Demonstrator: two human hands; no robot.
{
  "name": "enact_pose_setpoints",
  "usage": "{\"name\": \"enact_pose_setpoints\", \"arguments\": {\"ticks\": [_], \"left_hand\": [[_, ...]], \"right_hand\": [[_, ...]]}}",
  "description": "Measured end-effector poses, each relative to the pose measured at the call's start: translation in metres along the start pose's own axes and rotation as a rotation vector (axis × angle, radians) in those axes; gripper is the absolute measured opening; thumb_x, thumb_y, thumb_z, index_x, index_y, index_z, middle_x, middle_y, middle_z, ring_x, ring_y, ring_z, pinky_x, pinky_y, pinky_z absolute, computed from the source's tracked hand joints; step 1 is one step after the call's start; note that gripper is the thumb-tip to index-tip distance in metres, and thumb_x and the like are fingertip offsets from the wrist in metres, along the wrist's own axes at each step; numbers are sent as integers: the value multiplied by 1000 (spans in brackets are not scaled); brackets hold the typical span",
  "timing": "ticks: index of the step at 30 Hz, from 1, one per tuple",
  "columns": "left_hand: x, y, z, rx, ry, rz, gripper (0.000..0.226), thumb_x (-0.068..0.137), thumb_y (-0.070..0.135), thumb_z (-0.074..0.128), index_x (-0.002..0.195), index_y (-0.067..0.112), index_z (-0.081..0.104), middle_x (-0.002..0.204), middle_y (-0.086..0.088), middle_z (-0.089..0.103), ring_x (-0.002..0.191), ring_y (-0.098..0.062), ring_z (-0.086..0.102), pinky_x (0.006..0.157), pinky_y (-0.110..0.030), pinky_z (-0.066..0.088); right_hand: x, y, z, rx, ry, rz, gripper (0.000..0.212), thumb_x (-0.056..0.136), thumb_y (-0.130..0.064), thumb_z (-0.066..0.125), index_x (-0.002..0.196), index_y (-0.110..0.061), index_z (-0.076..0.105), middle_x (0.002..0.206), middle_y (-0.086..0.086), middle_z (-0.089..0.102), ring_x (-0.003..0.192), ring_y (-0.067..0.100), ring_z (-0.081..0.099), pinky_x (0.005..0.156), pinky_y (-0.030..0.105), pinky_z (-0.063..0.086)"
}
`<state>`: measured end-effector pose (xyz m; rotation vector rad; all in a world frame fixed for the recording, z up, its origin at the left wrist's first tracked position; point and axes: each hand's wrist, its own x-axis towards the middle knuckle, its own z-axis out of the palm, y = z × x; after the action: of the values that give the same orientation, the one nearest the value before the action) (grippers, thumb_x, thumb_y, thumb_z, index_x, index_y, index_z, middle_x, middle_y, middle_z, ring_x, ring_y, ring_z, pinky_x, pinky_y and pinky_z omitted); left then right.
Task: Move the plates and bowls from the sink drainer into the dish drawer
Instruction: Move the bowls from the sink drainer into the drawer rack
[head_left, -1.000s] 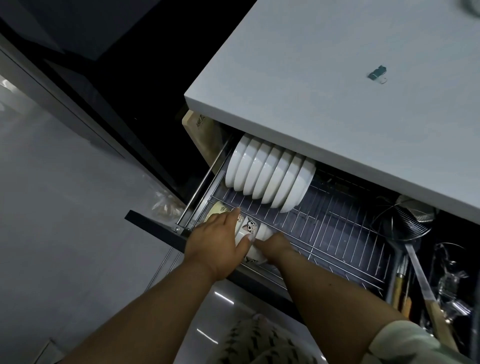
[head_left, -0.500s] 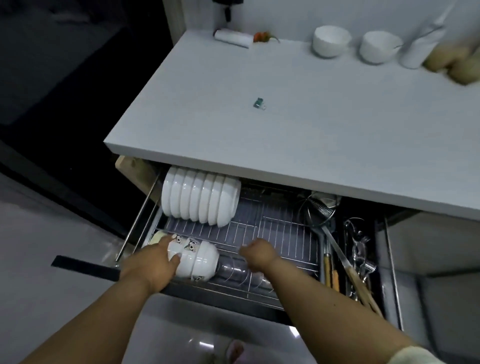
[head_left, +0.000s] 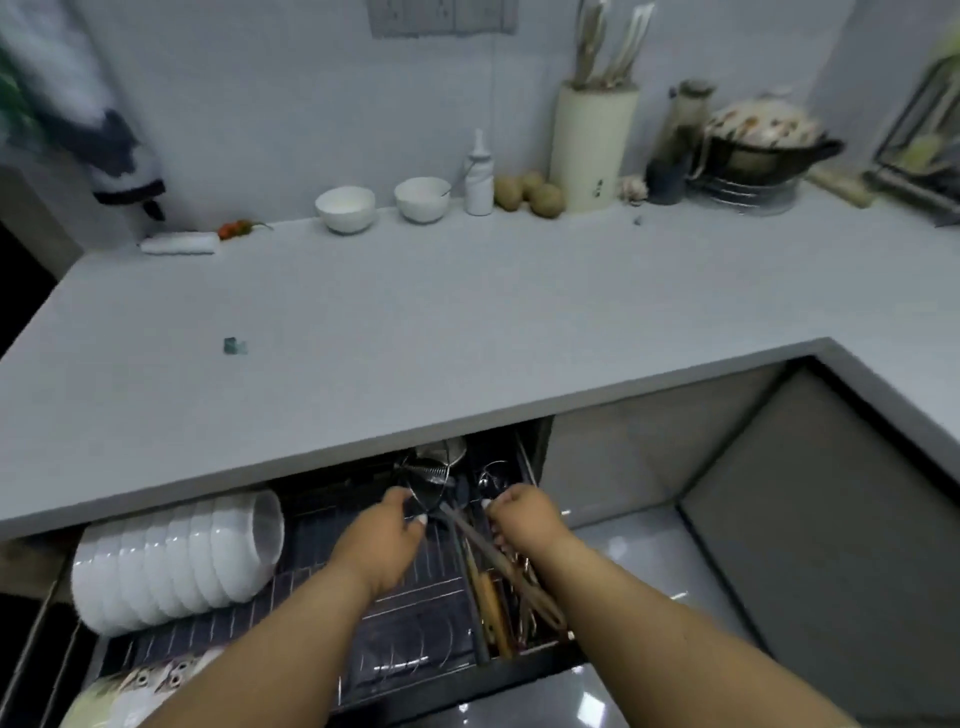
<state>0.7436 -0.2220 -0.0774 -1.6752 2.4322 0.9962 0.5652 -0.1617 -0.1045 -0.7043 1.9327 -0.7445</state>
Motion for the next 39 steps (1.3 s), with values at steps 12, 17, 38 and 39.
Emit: {"name": "enact_pose_setpoints", "arguments": {"ticks": [12, 17, 38, 39], "left_hand": [[43, 257, 91, 143, -111, 357, 45, 97, 37, 46, 135, 15, 41, 117, -13, 64, 107, -28, 60, 86, -30, 46], [52, 358, 136, 172, -164, 506, 44, 97, 37, 45, 136, 16, 40, 109, -11, 67, 104, -26, 60, 79, -29, 43], [53, 588, 247, 135, -331, 829, 37, 97, 34, 45, 131, 21, 45, 86, 1, 68, 89, -15, 63, 85, -35, 51], [55, 595, 251, 137, -337, 840, 37, 97, 34, 45, 131, 21, 45, 87, 1, 68, 91, -16, 63, 87, -35, 51]], "right_hand": [[1, 111, -261, 296, 477, 53, 36, 82, -22, 62, 52, -17, 44, 57, 10, 55, 65, 30, 58, 70, 45, 52], [-24, 141, -358, 317, 692, 54, 27, 85, -24, 56, 59, -17, 50, 78, 14, 69, 78, 34, 66, 74, 40, 56], [-74, 248, -540, 482, 1148, 240, 18, 89, -17, 51, 74, -17, 60, 73, -3, 63, 78, 21, 62, 65, 26, 44], [-72, 252, -547, 491, 1164, 249, 19, 89, -17, 52, 72, -16, 60, 71, -4, 62, 77, 21, 60, 67, 27, 46]]}}
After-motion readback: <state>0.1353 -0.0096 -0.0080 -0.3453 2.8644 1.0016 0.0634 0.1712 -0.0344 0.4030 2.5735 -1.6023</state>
